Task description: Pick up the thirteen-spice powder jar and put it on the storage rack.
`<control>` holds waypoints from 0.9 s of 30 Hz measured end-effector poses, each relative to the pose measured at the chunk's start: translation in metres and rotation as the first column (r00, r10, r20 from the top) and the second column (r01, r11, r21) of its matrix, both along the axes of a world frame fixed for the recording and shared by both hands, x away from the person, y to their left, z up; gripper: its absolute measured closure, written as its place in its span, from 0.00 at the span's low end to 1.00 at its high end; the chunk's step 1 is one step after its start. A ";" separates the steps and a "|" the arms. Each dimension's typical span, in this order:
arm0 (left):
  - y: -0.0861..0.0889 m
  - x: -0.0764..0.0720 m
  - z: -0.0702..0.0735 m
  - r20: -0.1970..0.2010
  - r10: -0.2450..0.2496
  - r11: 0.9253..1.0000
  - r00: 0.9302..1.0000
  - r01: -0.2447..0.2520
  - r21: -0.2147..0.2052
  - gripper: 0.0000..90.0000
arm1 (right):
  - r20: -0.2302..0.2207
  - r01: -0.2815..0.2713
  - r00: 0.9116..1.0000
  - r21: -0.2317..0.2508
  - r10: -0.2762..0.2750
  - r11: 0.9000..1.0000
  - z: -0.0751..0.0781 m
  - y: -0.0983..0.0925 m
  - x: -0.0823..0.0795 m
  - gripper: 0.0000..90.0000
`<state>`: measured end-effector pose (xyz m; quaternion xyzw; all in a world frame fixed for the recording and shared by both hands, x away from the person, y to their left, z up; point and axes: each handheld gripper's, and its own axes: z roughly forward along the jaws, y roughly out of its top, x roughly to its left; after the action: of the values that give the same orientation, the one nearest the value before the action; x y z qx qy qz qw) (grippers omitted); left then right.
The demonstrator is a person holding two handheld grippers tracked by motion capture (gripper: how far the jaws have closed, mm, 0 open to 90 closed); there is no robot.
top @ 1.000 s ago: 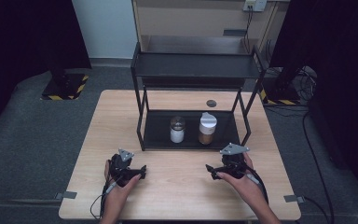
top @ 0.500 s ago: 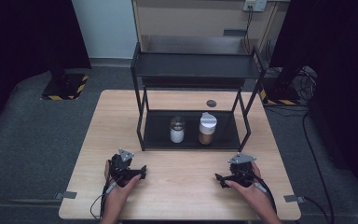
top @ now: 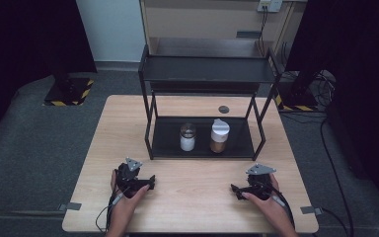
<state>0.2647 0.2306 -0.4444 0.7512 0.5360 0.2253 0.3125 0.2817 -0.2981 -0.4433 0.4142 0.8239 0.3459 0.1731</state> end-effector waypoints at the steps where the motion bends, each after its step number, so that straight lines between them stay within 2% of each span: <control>1: 0.000 0.000 0.000 0.000 0.000 1.000 1.000 0.000 0.000 0.00 | -0.002 -0.003 1.000 0.001 0.003 1.000 0.000 0.000 0.000 0.01; 27: -0.001 -0.002 0.000 0.000 -0.003 1.000 1.000 0.003 0.000 0.00 | -0.005 -0.007 1.000 0.004 0.007 1.000 0.000 0.000 0.000 0.01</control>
<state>0.2627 0.2299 -0.4443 0.7521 0.5349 0.2247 0.3128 0.2817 -0.2981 -0.4433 0.4127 0.8250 0.3471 0.1691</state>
